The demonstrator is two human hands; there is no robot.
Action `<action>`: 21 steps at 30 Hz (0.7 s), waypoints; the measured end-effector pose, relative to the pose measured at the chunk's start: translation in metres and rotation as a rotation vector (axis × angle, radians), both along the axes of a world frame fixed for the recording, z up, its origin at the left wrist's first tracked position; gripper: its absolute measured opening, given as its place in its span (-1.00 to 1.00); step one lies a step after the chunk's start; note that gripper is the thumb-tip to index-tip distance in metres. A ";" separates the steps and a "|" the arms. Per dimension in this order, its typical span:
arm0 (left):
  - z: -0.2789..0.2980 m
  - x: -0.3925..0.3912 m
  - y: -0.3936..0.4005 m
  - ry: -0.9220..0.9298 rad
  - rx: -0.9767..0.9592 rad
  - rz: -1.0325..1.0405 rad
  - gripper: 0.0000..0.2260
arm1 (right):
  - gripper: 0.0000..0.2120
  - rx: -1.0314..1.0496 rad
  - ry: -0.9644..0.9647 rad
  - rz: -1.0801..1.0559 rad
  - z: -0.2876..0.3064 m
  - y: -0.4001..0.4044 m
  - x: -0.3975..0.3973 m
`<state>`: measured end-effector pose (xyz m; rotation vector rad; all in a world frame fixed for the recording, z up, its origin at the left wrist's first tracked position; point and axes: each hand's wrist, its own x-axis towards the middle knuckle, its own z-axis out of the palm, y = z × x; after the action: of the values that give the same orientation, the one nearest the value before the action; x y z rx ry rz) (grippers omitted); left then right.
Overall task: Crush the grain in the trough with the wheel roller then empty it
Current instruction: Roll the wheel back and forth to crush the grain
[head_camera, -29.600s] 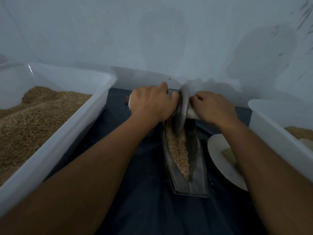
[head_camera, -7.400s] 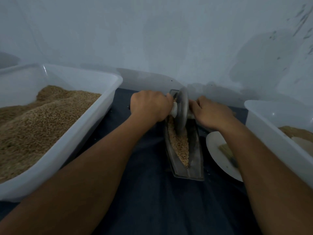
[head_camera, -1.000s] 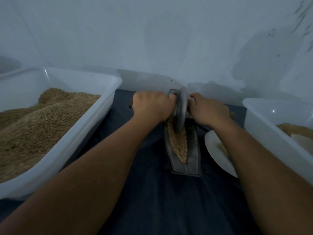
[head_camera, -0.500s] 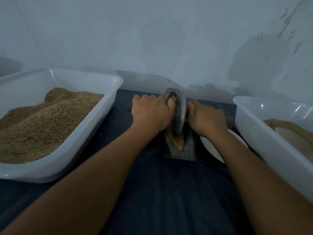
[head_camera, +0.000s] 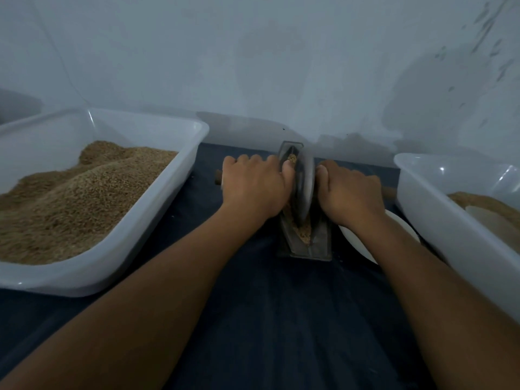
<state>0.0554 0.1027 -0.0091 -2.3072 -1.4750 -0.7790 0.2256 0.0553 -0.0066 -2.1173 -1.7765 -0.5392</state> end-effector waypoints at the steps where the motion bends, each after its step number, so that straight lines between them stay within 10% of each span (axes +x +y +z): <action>1: 0.000 0.002 0.003 -0.001 -0.004 0.003 -0.57 | -0.59 -0.011 0.007 0.004 0.000 0.004 0.002; 21: 0.001 0.017 0.066 -0.067 -0.229 0.020 -0.54 | -0.57 -0.096 0.045 0.010 0.013 0.068 0.017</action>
<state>0.0721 0.1684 -0.0081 -2.4469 -1.6940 -0.7215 0.2422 0.1228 0.0068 -2.1653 -1.8210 -0.4079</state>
